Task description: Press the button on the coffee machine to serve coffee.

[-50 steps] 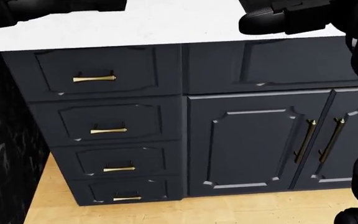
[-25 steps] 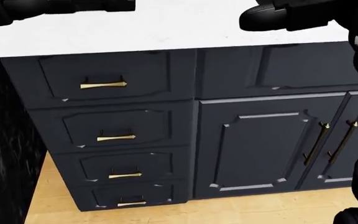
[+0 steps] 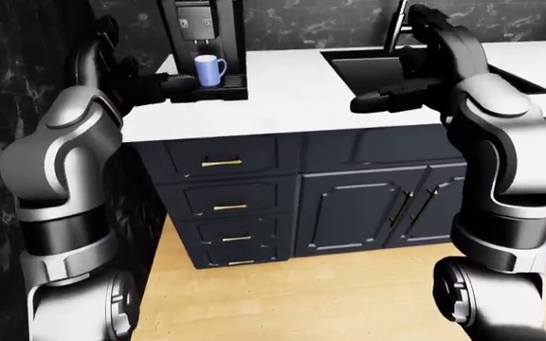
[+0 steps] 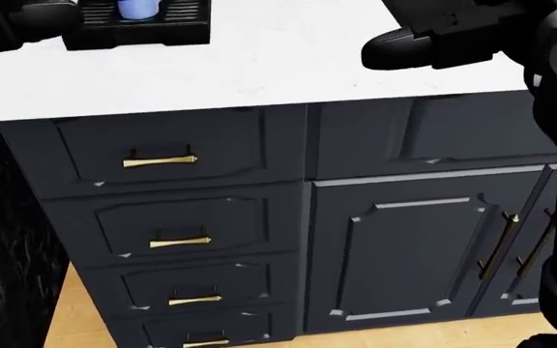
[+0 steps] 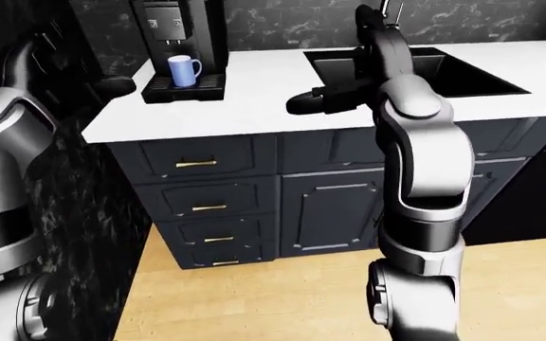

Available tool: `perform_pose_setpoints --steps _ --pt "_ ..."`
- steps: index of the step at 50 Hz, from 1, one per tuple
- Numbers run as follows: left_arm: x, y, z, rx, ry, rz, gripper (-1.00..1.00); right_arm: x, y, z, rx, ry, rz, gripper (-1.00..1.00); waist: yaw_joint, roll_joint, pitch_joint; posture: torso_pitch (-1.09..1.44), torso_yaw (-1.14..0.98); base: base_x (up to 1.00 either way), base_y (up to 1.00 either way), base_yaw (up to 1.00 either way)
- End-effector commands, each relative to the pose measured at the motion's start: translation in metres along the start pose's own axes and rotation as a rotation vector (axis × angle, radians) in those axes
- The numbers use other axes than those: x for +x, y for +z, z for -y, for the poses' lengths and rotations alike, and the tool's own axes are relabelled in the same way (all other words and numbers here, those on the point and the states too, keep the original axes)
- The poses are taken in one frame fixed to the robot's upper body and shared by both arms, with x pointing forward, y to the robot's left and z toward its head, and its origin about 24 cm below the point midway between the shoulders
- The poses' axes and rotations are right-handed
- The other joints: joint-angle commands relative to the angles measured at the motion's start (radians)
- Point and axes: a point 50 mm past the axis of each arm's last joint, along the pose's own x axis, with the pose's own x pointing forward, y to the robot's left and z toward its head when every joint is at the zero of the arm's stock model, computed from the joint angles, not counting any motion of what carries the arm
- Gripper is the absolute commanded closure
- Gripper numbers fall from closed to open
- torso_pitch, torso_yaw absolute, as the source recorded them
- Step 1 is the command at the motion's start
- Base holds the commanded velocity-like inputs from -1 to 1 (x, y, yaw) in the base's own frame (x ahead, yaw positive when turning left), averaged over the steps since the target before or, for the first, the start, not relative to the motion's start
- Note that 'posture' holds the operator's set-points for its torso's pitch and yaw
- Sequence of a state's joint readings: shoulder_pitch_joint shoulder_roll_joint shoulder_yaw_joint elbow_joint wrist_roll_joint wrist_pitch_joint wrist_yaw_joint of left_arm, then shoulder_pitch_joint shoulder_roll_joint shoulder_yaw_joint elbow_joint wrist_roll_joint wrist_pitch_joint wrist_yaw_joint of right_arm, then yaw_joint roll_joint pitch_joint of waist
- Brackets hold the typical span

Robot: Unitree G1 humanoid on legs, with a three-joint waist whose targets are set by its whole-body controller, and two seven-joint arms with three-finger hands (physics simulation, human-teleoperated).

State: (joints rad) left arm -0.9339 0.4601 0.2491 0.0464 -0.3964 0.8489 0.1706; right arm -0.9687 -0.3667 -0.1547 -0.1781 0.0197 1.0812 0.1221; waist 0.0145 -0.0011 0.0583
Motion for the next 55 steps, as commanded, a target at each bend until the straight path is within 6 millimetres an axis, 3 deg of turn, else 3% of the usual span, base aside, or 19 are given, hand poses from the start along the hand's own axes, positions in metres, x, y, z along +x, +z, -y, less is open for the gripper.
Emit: perform_pose_setpoints --steps 1,5,13,18,21,22,23,29,31,32,34,36,37,39,43,49,51,54,55 --pt "-0.004 0.02 0.005 -0.006 -0.024 0.086 -1.0 -0.004 0.015 0.004 -0.011 -0.028 0.08 -1.0 -0.003 0.004 -0.02 0.0 0.0 0.39 0.0 0.0" --pt "-0.002 0.02 0.007 -0.005 -0.029 0.087 -1.0 -0.004 0.015 0.005 -0.01 -0.03 0.08 -1.0 0.008 -0.07 -0.042 0.0 0.0 0.4 0.0 0.0" --pt "-0.002 0.02 0.007 -0.007 -0.029 0.085 -1.0 -0.005 0.016 0.006 -0.009 -0.032 0.08 -1.0 -0.006 -0.035 -0.032 0.0 0.0 0.38 0.12 0.0" --pt "-0.002 0.02 0.006 -0.01 -0.025 0.085 -1.0 -0.004 0.019 0.005 -0.011 -0.029 0.082 -1.0 -0.016 0.017 -0.04 0.0 0.0 0.37 0.35 0.0" --pt "-0.002 0.019 0.006 -0.01 -0.024 0.085 -1.0 -0.004 0.017 0.006 -0.02 -0.032 0.08 -1.0 -0.013 0.099 -0.071 0.0 0.0 0.25 0.3 0.0" --pt "-0.003 0.02 0.007 -0.01 -0.025 0.085 -1.0 -0.004 0.018 0.006 -0.029 -0.036 0.078 -1.0 -0.013 0.076 -0.041 0.0 0.0 0.02 0.0 0.0" --pt "-0.002 0.018 0.007 -0.011 -0.025 0.085 -1.0 -0.004 0.017 0.007 -0.029 -0.036 0.079 -1.0 -0.023 0.109 -0.03 0.0 0.0 0.0 0.0 0.0" --pt "-0.002 0.018 0.008 -0.011 -0.029 0.083 -1.0 -0.004 0.015 0.009 -0.031 -0.048 0.071 -1.0 -0.028 0.051 -0.001 0.0 0.0 0.0 0.0 0.0" --pt "-0.001 0.016 0.008 -0.012 -0.029 0.083 -1.0 -0.005 0.016 0.007 -0.029 -0.039 0.077 -1.0 -0.024 0.047 -0.009 0.0 0.0 0.0 0.48 0.0" --pt "-0.002 0.016 0.008 -0.012 -0.029 0.083 -1.0 -0.005 0.015 0.005 -0.059 -0.033 0.08 -1.0 -0.017 -0.006 -0.006 0.0 0.0 0.0 1.0 0.0" --pt "-0.002 0.014 0.009 -0.012 -0.03 0.081 -1.0 -0.003 0.015 0.006 -0.035 -0.048 0.076 -1.0 0.006 -0.06 0.004 0.0 0.0 0.0 0.24 0.0" --pt "-0.002 0.016 0.01 -0.013 -0.032 0.082 -1.0 -0.004 0.012 0.002 -0.041 -0.024 0.061 -1.0 0.006 -0.044 -0.033 0.0 0.0 -0.25 0.0 0.0" --pt "-0.001 0.015 0.01 -0.013 -0.032 0.082 -1.0 -0.003 0.012 0.001 -0.048 -0.018 0.061 -1.0 -0.005 -0.015 -0.062 0.0 0.0 -1.0 0.0 0.0" --pt "0.001 0.012 0.009 -0.014 -0.031 0.082 -1.0 -0.004 0.015 0.002 -0.048 -0.017 0.073 -1.0 -0.005 0.002 -0.04 0.0 0.0 -0.35 0.0 0.0" --pt "0.001 0.012 0.01 -0.014 -0.032 0.081 -1.0 -0.004 0.013 0.003 -0.061 -0.022 0.067 -1.0 -0.002 0.005 -0.057 0.0 0.0 0.0 0.0 0.0" --pt "-0.001 0.012 0.009 -0.017 -0.031 0.079 -1.0 -0.002 0.01 0.003 -0.05 -0.016 0.054 -1.0 0.007 -0.038 -0.02 0.0 0.0 0.0 0.0 0.0" --pt "-0.001 0.01 0.007 -0.018 -0.027 0.078 -1.0 -0.002 0.012 0.003 -0.048 -0.02 0.062 -1.0 0.018 -0.065 -0.069 0.0 0.0 -1.0 0.02 0.0" --pt "-0.001 0.011 0.008 -0.02 -0.025 0.079 -1.0 -0.002 0.014 0.005 -0.048 -0.031 0.078 -1.0 0.004 -0.033 -0.009 0.0 0.0 -0.15 0.01 0.0" --pt "-0.001 0.011 0.008 -0.019 -0.025 0.079 -1.0 -0.001 0.014 0.005 -0.05 -0.028 0.075 -1.0 -0.002 -0.018 -0.01 0.0 0.0 0.0 0.0 0.0"
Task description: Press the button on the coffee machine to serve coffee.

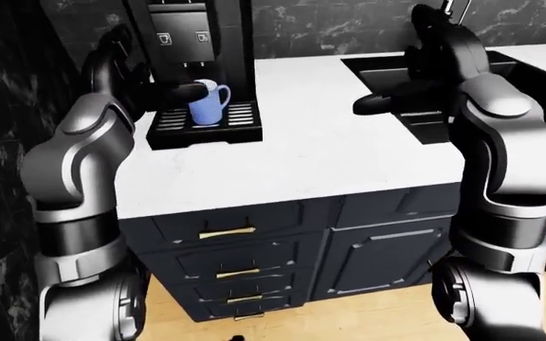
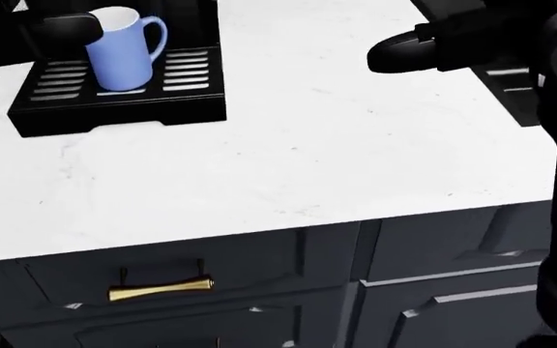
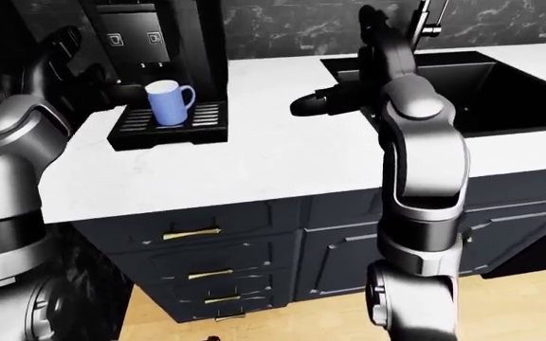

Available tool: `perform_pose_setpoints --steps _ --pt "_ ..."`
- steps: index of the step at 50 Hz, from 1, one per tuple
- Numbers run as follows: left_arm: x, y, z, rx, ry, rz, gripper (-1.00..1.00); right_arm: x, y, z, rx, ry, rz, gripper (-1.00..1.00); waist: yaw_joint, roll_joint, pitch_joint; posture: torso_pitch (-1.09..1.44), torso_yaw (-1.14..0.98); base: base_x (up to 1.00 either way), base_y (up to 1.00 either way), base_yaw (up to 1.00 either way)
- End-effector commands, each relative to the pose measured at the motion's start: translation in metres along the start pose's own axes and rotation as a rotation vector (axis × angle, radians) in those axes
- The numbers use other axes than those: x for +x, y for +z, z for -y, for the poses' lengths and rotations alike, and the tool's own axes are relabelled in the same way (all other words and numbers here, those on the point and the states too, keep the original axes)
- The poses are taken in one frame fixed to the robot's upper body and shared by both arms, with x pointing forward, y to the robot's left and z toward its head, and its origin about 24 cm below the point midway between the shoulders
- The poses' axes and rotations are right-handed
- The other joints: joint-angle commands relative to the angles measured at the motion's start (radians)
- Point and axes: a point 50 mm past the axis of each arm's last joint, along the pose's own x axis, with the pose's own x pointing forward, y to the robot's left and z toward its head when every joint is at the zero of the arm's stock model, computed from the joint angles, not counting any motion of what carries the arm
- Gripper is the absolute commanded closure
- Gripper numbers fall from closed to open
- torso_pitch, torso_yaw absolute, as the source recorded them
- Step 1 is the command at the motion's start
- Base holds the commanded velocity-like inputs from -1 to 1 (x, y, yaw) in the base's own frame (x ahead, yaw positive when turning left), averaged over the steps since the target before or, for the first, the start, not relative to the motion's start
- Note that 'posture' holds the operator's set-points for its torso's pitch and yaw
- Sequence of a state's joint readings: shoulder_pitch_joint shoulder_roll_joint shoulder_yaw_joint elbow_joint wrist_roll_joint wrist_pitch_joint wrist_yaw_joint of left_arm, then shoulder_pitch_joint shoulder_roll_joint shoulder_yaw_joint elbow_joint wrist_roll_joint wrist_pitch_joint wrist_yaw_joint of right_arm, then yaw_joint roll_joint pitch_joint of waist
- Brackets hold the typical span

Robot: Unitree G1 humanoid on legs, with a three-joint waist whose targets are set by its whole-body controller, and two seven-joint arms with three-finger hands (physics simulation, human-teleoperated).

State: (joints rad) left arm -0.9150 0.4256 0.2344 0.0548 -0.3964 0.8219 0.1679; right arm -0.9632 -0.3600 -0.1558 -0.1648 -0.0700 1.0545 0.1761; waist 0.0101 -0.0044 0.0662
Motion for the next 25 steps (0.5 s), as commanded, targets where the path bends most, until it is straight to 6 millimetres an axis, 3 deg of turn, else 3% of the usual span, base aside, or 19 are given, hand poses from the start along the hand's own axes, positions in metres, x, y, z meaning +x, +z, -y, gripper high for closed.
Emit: perform_pose_setpoints --steps 1,3,4,9,12,13,14,15,16,17,18,19,21,23,24,25 --pt "-0.0031 0.023 0.0003 -0.005 0.0 0.094 -1.0 -0.0024 0.0157 0.002 -0.009 -0.01 0.073 -1.0 -0.003 0.009 -0.021 0.0 0.0 0.0 0.0 0.0" --pt "-0.0027 0.0222 0.0002 -0.005 0.0 0.094 -1.0 -0.0025 0.0152 0.0017 -0.012 -0.01 0.07 -1.0 -0.016 0.079 -0.055 0.0 0.0 0.0 0.0 0.0" --pt "-0.0029 0.0219 -0.0002 -0.004 0.0 0.094 -1.0 -0.0023 0.0148 0.0018 -0.014 -0.01 0.068 -1.0 -0.006 0.03 -0.033 0.0 0.0 0.0 0.0 0.0" --pt "-0.0024 0.0226 0.0009 -0.003 -0.002 0.095 -1.0 -0.0023 0.0153 0.0026 -0.021 -0.014 0.065 -1.0 -0.004 0.006 -0.034 0.0 0.0 0.0 0.0 0.0" --pt "-0.0023 0.0196 0.0016 -0.001 -0.004 0.093 -1.0 -0.0033 0.0154 0.0038 -0.016 -0.02 0.076 -1.0 0.004 -0.029 -0.035 0.0 0.0 0.0 0.0 0.0" --pt "-0.0027 0.0199 0.0019 -0.001 -0.005 0.092 -1.0 -0.0036 0.0153 0.0039 -0.008 -0.017 0.077 -1.0 0.003 -0.018 -0.032 0.0 0.0 0.0 0.0 0.0" --pt "-0.0027 0.0207 0.0023 -0.001 -0.005 0.092 -1.0 -0.004 0.0151 0.0041 -0.01 -0.019 0.078 -1.0 0.004 -0.016 -0.035 0.0 0.0 0.0 0.0 0.0" --pt "-0.0018 0.0197 0.0019 -0.001 -0.005 0.092 -1.0 -0.0039 0.0151 0.0049 -0.004 -0.022 0.08 -1.0 -0.005 -0.009 -0.06 0.0 0.0 0.0 0.3 0.0" --pt "-0.0017 0.0204 0.0026 -0.001 -0.006 0.093 -1.0 -0.0042 0.0153 0.0053 -0.007 -0.024 0.078 -1.0 -0.011 -0.018 -0.068 0.0 0.0 0.0 0.62 0.0" --pt "-0.0018 0.0213 0.0033 -0.001 -0.007 0.093 -1.0 -0.0041 0.0152 0.0055 -0.005 -0.024 0.08 -1.0 -0.004 -0.051 -0.074 0.0 0.0 0.0 0.66 0.0" --pt "-0.0019 0.0218 0.0037 -0.001 -0.008 0.093 -1.0 -0.0035 0.0148 0.0057 -0.009 -0.025 0.079 -1.0 -0.003 -0.069 -0.081 0.0 0.0 0.0 0.22 0.0" --pt "-0.0018 0.0214 0.0037 -0.001 -0.008 0.094 -1.0 -0.0035 0.0149 0.0058 -0.006 -0.026 0.08 -1.0 -0.001 -0.051 -0.065 0.0 0.0 0.0 0.0 0.0" --pt "-0.0014 0.0198 0.0029 -0.001 -0.007 0.093 -1.0 -0.0038 0.0158 0.0057 0.0 -0.025 0.086 -1.0 -0.005 -0.022 -0.062 0.0 0.0 0.0 0.0 0.0" --pt "-0.0019 0.0183 0.0016 -0.003 -0.006 0.091 -1.0 -0.0041 0.0148 0.0043 0.003 -0.019 0.09 -1.0 -0.013 0.032 -0.05 0.0 0.0 0.0 0.0 0.0" --pt "-0.0017 0.0182 0.0013 -0.003 -0.005 0.092 -1.0 -0.0042 0.0149 0.0042 0.005 -0.02 0.091 -1.0 -0.025 0.03 -0.055 0.0 0.0 0.0 0.0 0.0" --pt "-0.0014 0.019 0.0013 -0.002 -0.005 0.092 -1.0 -0.0038 0.0145 0.0038 0.003 -0.021 0.088 -1.0 -0.019 0.021 -0.038 0.0 0.0 0.0 0.0 0.0"
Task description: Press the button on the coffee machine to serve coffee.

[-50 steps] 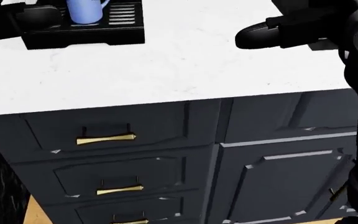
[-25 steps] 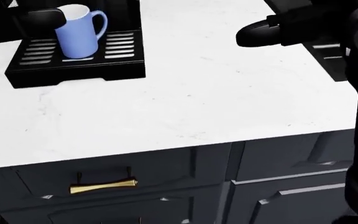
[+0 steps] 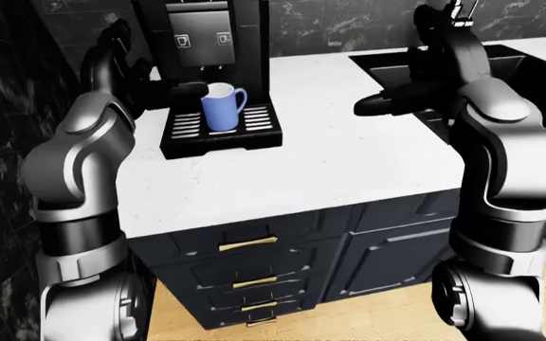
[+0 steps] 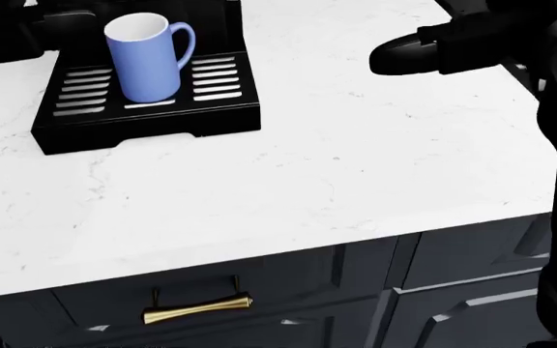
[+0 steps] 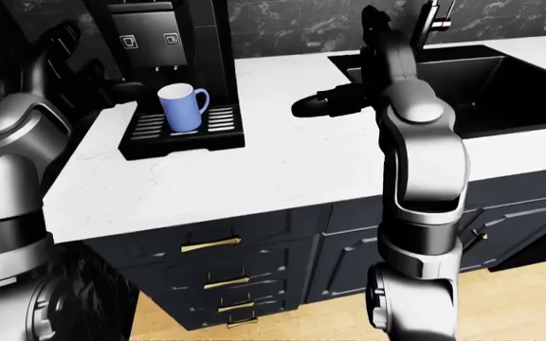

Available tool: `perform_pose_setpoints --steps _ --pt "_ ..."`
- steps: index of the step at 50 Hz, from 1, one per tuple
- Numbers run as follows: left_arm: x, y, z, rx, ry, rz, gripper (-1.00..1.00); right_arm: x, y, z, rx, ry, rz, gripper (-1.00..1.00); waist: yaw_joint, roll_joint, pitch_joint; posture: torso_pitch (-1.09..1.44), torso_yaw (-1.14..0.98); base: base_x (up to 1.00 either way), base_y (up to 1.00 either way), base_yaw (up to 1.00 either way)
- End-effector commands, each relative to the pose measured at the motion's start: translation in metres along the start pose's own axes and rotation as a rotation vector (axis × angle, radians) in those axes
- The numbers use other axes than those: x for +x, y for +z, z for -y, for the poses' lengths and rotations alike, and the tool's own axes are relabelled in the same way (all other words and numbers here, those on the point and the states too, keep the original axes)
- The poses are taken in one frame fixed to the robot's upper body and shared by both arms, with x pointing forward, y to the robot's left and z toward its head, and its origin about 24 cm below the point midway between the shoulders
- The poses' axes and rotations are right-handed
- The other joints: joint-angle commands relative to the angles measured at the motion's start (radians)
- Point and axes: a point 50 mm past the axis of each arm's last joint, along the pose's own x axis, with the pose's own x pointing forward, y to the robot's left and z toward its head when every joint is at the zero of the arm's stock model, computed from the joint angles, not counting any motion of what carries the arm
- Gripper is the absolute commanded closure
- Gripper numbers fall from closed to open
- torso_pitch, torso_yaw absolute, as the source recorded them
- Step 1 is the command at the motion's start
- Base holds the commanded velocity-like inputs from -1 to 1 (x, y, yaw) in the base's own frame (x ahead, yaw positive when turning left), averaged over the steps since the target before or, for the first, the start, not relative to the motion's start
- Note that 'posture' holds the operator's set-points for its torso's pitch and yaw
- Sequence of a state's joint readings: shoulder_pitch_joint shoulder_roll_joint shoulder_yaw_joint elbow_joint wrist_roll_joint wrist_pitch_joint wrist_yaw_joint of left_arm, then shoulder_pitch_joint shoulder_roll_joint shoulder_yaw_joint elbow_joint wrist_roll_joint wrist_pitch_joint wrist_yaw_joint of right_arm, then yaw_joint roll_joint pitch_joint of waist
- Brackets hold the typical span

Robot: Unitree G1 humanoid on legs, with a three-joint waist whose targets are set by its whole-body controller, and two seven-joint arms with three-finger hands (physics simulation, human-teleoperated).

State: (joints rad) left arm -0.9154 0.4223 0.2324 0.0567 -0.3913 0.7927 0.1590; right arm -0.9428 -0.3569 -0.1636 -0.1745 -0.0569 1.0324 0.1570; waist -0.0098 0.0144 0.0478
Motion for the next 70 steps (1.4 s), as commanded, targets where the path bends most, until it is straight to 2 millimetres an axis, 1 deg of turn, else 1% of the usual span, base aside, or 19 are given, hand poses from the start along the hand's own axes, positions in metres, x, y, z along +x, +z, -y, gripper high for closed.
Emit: perform_pose_setpoints --steps 1,21,22,26,27,32,37,39,43,51,52,53,56,60,61,62,66,68,70 --pt "-0.001 0.017 0.0 0.0 0.003 0.066 -1.0 -0.002 0.018 0.003 -0.004 -0.011 0.077 -1.0 0.0 0.004 -0.027 0.0 0.0 0.0 0.0 0.0" --pt "-0.014 0.006 -0.005 0.011 0.0 0.05 -1.0 0.015 0.034 0.01 0.038 -0.02 0.084 -1.0 0.013 -0.006 -0.031 0.0 0.0 0.0 0.0 0.0" --pt "-0.014 0.007 -0.004 0.011 -0.001 0.05 -1.0 0.016 0.034 0.011 0.039 -0.025 0.079 -1.0 0.018 -0.003 -0.053 0.0 0.0 0.0 0.0 0.24" --pt "-0.014 0.006 -0.005 0.011 0.002 0.049 -1.0 0.016 0.033 0.014 0.046 -0.032 0.084 -1.0 0.013 -0.011 -0.046 0.0 0.0 -0.03 0.0 0.87" --pt "-0.014 0.006 -0.005 0.011 0.002 0.048 -1.0 0.016 0.032 0.013 0.053 -0.028 0.087 -1.0 0.012 -0.011 -0.025 0.0 0.0 0.0 0.0 0.0" --pt "-0.012 0.004 -0.004 0.009 0.002 0.048 -1.0 0.015 0.031 0.014 0.039 -0.032 0.083 -1.0 0.048 0.005 -0.042 0.0 0.0 -0.03 0.0 0.2" --pt "-0.012 0.003 -0.005 0.007 0.001 0.048 -1.0 0.013 0.028 0.013 0.031 -0.031 0.083 -1.0 0.022 0.007 -0.061 0.0 0.0 -0.18 0.0 0.73" --pt "-0.012 0.003 -0.005 0.007 0.002 0.048 -1.0 0.015 0.026 0.012 0.019 -0.043 0.067 -1.0 0.03 0.005 -0.021 0.0 0.0 0.0 0.0 0.01" --pt "-0.009 0.003 -0.009 0.015 0.001 0.047 -1.0 0.017 0.022 0.013 0.001 -0.055 0.049 -1.0 0.029 0.004 -0.02 0.0 0.0 0.0 0.0 0.0" --pt "-0.006 0.001 -0.009 0.017 -0.008 0.044 -1.0 0.016 0.024 0.011 0.019 -0.044 0.065 -1.0 0.016 0.008 -0.027 0.0 0.0 0.0 0.0 0.0" --pt "-0.007 0.001 -0.009 0.019 -0.009 0.043 -1.0 0.016 0.025 0.011 0.022 -0.041 0.07 -1.0 0.012 0.009 -0.053 0.0 0.0 0.05 0.0 0.0" --pt "-0.007 0.002 -0.009 0.018 -0.009 0.043 -1.0 0.016 0.025 0.011 0.023 -0.039 0.073 -1.0 0.015 0.009 -0.055 0.0 0.0 0.17 0.0 0.0" --pt "-0.008 0.002 -0.009 0.017 -0.008 0.043 -1.0 0.016 0.025 0.01 0.022 -0.036 0.073 -1.0 0.015 0.0 -0.005 0.0 0.0 0.41 0.01 0.0" --pt "-0.007 0.002 -0.009 0.017 -0.007 0.044 -1.0 0.017 0.024 0.01 0.017 -0.039 0.066 -1.0 0.012 -0.035 0.003 0.0 0.0 0.38 0.01 0.0" --pt "-0.007 0.002 -0.009 0.016 -0.007 0.045 -1.0 0.017 0.024 0.01 0.016 -0.043 0.066 -1.0 0.013 -0.047 0.019 0.0 0.0 0.0 0.0 0.0" --pt "-0.006 0.002 -0.009 0.016 -0.007 0.045 -1.0 0.017 0.024 0.011 0.016 -0.045 0.066 -1.0 0.016 -0.034 -0.013 0.0 0.0 0.0 0.0 0.0" --pt "-0.007 0.003 -0.008 0.014 -0.008 0.044 -1.0 0.017 0.025 0.01 0.018 -0.041 0.067 -1.0 0.011 -0.017 -0.053 0.0 0.0 0.0 0.1 0.0" --pt "-0.006 0.001 -0.008 0.013 -0.007 0.044 -1.0 0.018 0.025 0.01 0.019 -0.04 0.065 -1.0 0.015 -0.066 -0.046 0.0 0.0 0.0 0.56 0.0" --pt "-0.007 0.002 -0.009 0.013 -0.005 0.044 -1.0 0.018 0.025 0.009 0.014 -0.038 0.064 -1.0 0.015 -0.064 -0.059 0.0 0.0 0.0 0.58 0.0"
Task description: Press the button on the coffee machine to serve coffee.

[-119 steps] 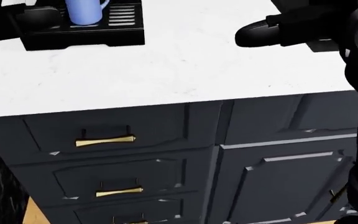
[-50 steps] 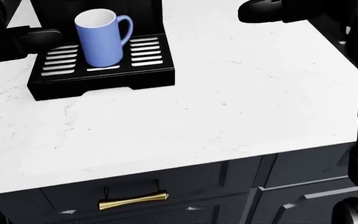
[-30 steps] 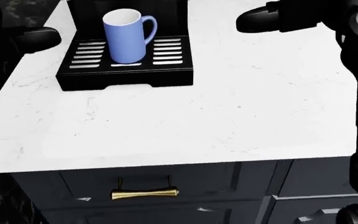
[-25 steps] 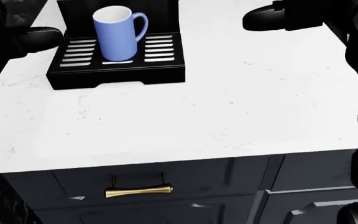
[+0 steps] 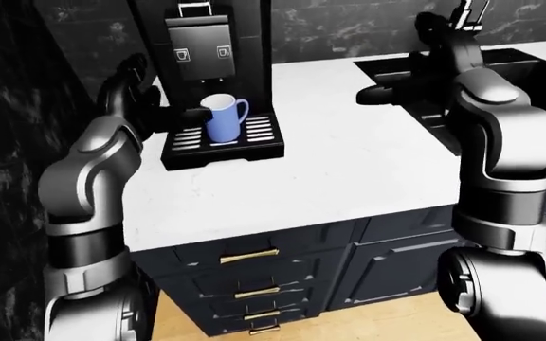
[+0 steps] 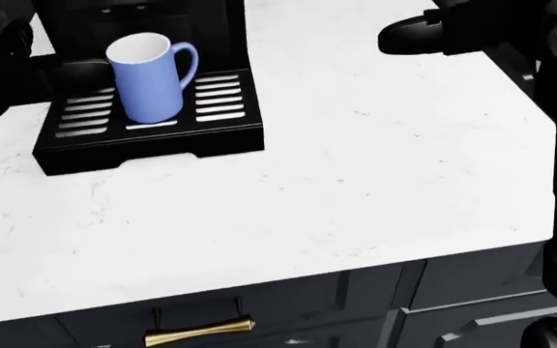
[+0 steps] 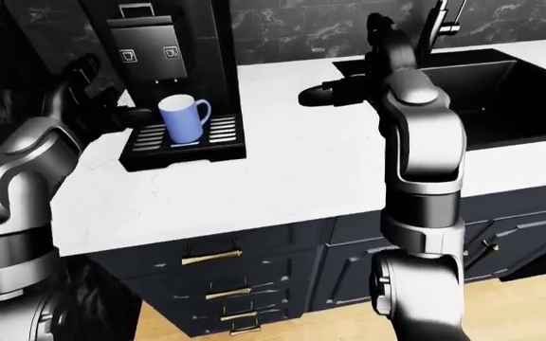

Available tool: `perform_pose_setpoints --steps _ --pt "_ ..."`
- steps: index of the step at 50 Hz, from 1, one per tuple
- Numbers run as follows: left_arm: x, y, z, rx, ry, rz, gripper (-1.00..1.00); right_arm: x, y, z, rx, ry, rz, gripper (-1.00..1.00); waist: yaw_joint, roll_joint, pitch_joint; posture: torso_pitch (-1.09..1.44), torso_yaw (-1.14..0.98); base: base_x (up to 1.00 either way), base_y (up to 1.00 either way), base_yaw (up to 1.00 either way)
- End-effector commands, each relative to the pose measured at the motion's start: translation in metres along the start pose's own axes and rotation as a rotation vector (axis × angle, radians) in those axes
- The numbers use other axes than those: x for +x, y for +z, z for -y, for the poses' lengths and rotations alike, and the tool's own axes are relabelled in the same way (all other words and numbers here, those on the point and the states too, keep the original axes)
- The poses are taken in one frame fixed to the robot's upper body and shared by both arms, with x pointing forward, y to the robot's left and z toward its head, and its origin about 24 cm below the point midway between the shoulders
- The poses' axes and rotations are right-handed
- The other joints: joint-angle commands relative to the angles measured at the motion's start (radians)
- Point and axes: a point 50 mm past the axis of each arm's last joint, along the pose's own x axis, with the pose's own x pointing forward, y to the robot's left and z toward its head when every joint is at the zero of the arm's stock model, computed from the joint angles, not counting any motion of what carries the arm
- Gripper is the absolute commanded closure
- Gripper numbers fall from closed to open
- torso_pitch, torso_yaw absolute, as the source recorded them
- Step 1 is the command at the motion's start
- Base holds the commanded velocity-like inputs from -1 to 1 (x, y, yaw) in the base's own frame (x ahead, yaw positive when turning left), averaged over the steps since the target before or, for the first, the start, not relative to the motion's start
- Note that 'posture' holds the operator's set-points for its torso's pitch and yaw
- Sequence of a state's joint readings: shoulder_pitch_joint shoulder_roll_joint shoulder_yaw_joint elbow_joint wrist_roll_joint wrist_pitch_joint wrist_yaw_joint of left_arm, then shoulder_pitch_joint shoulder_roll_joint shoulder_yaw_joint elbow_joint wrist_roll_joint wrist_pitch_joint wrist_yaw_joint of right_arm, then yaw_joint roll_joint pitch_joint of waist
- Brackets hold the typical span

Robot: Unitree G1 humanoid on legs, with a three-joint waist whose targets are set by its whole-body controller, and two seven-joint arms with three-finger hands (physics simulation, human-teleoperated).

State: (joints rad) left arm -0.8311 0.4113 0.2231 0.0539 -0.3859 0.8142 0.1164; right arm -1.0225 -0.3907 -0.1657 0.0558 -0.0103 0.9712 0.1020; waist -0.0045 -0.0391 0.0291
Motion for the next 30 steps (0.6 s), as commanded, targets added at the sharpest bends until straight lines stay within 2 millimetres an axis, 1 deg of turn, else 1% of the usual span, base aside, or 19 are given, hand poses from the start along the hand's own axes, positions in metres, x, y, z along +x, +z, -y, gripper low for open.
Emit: perform_pose_setpoints --steps 1,4,5,6,9,10,11,13,15,20,21,22,23,24,26,27,28,29,30 --pt "-0.0059 0.0315 -0.0059 -0.002 0.02 0.148 -1.0 -0.0081 0.0312 0.0004 -0.011 -0.002 0.145 -1.0 0.015 -0.018 -0.016 0.0 0.0 0.0 0.02 0.0" --pt "-0.0066 0.0321 -0.0052 -0.003 0.019 0.149 -1.0 -0.0081 0.0324 0.001 -0.01 -0.001 0.146 -1.0 0.003 0.071 -0.009 0.0 0.0 0.0 0.0 0.0" --pt "-0.0064 0.0321 -0.005 -0.003 0.019 0.149 -1.0 -0.0082 0.0325 0.0011 -0.009 0.0 0.148 -1.0 0.007 0.109 -0.011 0.0 0.0 0.0 0.0 0.0" --pt "-0.0064 0.0328 -0.004 -0.004 0.017 0.15 -1.0 -0.0087 0.033 0.0011 -0.007 0.001 0.149 -1.0 0.002 0.079 -0.016 0.0 0.0 0.0 0.39 0.0" --pt "-0.0068 0.0342 -0.0027 -0.004 0.016 0.15 -1.0 -0.0091 0.0325 0.0009 -0.014 0.0 0.144 -1.0 0.011 0.036 -0.014 0.0 0.0 0.0 0.51 0.0" --pt "-0.0067 0.0334 -0.0023 -0.004 0.015 0.15 -1.0 -0.0086 0.0312 0.0008 -0.013 0.001 0.144 -1.0 0.02 0.008 0.005 0.0 0.0 0.0 0.0 0.0" --pt "-0.0066 0.0333 -0.0022 -0.005 0.015 0.149 -1.0 -0.0084 0.0312 0.0006 -0.013 0.002 0.144 -1.0 0.027 0.015 0.008 0.0 0.0 0.0 0.0 0.0" --pt "-0.0061 0.0321 -0.0029 -0.005 0.015 0.15 -1.0 -0.0088 0.0306 0.0001 -0.01 0.002 0.146 -1.0 0.019 -0.009 0.012 0.0 0.0 0.0 0.0 0.0" --pt "-0.0058 0.0309 -0.0034 -0.003 0.016 0.149 -1.0 -0.009 0.0303 0.0003 -0.009 0.001 0.146 -1.0 0.025 0.012 0.001 0.0 0.0 0.0 0.0 0.0" --pt "-0.0065 0.0315 -0.0026 -0.003 0.015 0.149 -1.0 -0.009 0.027 -0.0018 -0.007 0.01 0.146 -1.0 0.011 0.039 -0.008 0.0 0.0 0.0 0.0 0.0" --pt "-0.007 0.0319 -0.0021 -0.003 0.015 0.148 -1.0 -0.0108 0.0284 -0.0031 -0.002 0.023 0.155 -1.0 0.006 0.042 -0.031 0.0 0.0 0.0 0.1 0.0" --pt "-0.0061 0.0299 -0.0024 -0.003 0.015 0.148 -1.0 -0.0105 0.0285 -0.0032 -0.005 0.023 0.155 -1.0 0.0 0.044 -0.041 0.0 0.0 0.22 0.75 0.0" --pt "-0.0068 0.0316 -0.0018 -0.004 0.015 0.148 -1.0 -0.0099 0.0288 -0.0026 -0.005 0.021 0.154 -1.0 0.002 0.007 -0.012 0.0 0.0 0.27 0.97 0.0" --pt "-0.0073 0.0321 -0.0011 -0.004 0.013 0.148 -1.0 -0.0099 0.0296 -0.0024 -0.008 0.018 0.154 -1.0 0.004 -0.012 -0.012 0.0 0.0 0.27 0.99 0.0" --pt "-0.0048 0.0294 -0.0015 -0.005 0.012 0.148 -1.0 -0.0096 0.0301 -0.0024 -0.013 0.018 0.155 -1.0 -0.002 -0.016 -0.023 0.0 0.0 0.25 0.7 0.0" --pt "-0.0037 0.029 -0.0015 -0.005 0.012 0.148 -1.0 -0.0095 0.0302 -0.0022 -0.016 0.016 0.154 -1.0 -0.001 -0.014 -0.015 0.0 0.0 0.09 0.17 0.0" --pt "-0.0041 0.0303 -0.0011 -0.005 0.012 0.148 -1.0 -0.0093 0.03 -0.002 -0.015 0.016 0.155 -1.0 -0.002 0.011 -0.018 0.0 0.0 0.0 0.0 0.0" --pt "-0.0045 0.0312 -0.0012 -0.005 0.013 0.149 -1.0 -0.009 0.0298 -0.0019 -0.016 0.016 0.155 -1.0 -0.009 0.028 -0.01 0.0 0.0 0.0 0.0 0.0" --pt "-0.005 0.0315 -0.0015 -0.005 0.012 0.15 -1.0 -0.009 0.03 -0.0018 -0.015 0.016 0.156 -1.0 -0.014 0.054 -0.001 0.0 0.0 0.0 0.0 0.0"
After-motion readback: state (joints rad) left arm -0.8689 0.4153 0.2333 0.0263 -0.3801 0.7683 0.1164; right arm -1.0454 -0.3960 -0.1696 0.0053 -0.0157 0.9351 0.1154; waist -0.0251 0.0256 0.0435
